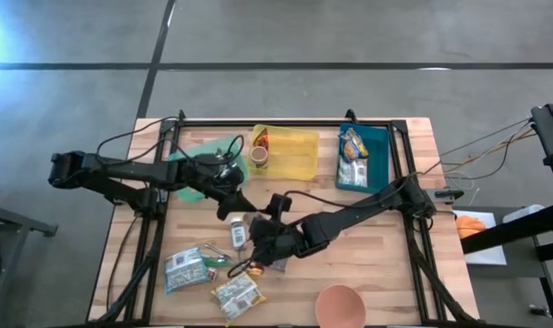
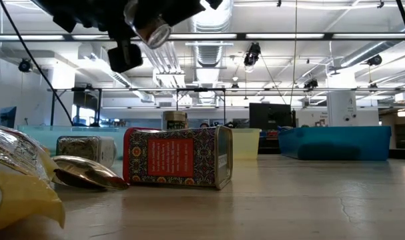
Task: Pick & Place Food Item
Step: Put the top brown seasoning bottle into the yellow bin
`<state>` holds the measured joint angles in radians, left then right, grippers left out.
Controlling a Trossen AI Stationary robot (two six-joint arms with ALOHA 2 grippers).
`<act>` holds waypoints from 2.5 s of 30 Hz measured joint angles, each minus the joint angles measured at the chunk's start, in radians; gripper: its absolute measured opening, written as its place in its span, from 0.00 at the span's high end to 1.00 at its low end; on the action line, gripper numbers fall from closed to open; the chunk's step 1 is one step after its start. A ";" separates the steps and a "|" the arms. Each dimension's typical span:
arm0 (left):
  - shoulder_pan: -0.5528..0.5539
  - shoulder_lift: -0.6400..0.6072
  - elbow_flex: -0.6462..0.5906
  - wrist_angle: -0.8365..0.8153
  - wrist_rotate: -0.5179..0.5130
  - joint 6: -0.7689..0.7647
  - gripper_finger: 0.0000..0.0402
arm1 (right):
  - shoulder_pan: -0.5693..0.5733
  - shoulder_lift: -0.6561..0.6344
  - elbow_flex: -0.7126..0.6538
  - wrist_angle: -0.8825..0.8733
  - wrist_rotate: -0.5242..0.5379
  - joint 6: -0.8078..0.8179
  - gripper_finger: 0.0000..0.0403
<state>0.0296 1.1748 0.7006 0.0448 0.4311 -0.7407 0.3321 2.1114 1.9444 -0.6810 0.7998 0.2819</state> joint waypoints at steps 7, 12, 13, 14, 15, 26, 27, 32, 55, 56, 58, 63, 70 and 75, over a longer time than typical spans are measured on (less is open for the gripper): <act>-0.026 0.000 -0.014 -0.005 0.013 0.012 0.98 | 0.000 0.001 -0.011 0.022 -0.021 -0.016 0.55; -0.026 0.002 -0.017 -0.011 0.015 0.010 0.98 | -0.002 0.001 -0.025 0.031 -0.032 -0.005 0.55; -0.027 0.001 -0.018 -0.011 0.017 0.006 0.98 | -0.002 0.001 -0.028 0.036 -0.046 -0.002 0.55; -0.028 0.000 -0.018 -0.010 0.021 0.003 0.98 | -0.002 0.001 -0.028 0.041 -0.050 0.000 0.55; -0.028 -0.001 -0.018 -0.005 0.023 0.001 0.98 | -0.002 0.001 -0.028 0.041 -0.050 0.003 0.55; -0.029 0.000 -0.020 0.024 0.041 -0.018 0.91 | 0.002 -0.001 -0.028 0.036 -0.114 0.028 0.55; -0.029 0.000 -0.020 0.026 0.041 -0.019 0.88 | 0.002 -0.001 -0.029 0.036 -0.120 0.032 0.55; -0.029 -0.001 -0.020 0.032 0.047 -0.026 0.71 | 0.006 -0.001 -0.031 0.030 -0.139 0.044 0.55; -0.029 -0.007 0.053 -0.225 -0.035 0.035 0.30 | 0.011 -0.004 -0.030 -0.002 -0.145 0.164 0.55; -0.028 -0.008 0.056 -0.223 -0.042 0.035 0.30 | 0.011 -0.004 -0.030 -0.002 -0.149 0.164 0.55; -0.027 -0.008 0.059 -0.223 -0.043 0.035 0.30 | 0.011 -0.004 -0.030 -0.005 -0.160 0.164 0.55; -0.030 -0.008 0.059 -0.227 -0.050 0.035 0.30 | 0.012 -0.004 -0.030 -0.004 -0.175 0.164 0.55; -0.034 -0.006 0.060 -0.228 -0.082 0.038 0.30 | 0.010 -0.002 -0.030 0.000 -0.176 0.157 0.55; -0.039 0.003 0.060 -0.235 -0.134 0.036 0.30 | -0.003 0.000 -0.031 -0.001 -0.185 0.156 0.56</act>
<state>-0.0097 1.1782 0.7605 -0.1899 0.2973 -0.7049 0.3293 2.1114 1.9135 -0.6819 0.6150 0.4380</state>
